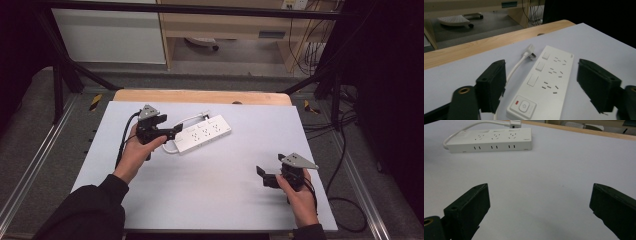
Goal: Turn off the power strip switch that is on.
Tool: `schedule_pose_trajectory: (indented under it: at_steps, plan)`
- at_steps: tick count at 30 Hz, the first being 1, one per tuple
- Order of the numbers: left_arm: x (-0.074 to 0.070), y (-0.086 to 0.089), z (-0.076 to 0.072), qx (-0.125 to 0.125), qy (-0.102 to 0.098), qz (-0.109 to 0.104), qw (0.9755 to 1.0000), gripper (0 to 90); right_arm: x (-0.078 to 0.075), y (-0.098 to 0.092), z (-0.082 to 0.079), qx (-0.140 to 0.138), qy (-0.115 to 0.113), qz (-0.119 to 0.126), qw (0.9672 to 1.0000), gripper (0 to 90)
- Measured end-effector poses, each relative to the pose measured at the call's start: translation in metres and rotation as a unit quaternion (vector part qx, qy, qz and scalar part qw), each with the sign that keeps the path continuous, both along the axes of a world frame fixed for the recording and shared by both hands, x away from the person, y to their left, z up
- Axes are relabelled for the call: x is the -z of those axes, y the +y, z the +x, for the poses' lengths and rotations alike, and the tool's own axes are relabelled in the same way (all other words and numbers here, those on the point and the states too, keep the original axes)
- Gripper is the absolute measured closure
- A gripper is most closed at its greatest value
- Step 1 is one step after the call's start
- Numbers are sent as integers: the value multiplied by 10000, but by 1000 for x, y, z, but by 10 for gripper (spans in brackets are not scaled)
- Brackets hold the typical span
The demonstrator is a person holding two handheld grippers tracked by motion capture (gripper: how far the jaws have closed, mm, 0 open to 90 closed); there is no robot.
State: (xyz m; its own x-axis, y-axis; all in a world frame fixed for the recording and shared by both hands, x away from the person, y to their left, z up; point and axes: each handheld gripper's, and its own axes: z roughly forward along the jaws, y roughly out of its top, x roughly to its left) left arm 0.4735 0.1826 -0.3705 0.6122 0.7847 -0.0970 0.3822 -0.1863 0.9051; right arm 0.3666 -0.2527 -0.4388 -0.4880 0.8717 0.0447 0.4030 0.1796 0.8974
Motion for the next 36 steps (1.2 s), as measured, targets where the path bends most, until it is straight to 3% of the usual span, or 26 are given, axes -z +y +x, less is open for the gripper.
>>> schedule_pose_trajectory:
  at_steps: [19,36]
  plan:
    - [7,1,6,40,68,18,10000,676,0,0,0,20,-12,0,10000,35]
    - [15,0,14,76,158,32,9998,862,0,-1,0,22,-24,5,10000,33]
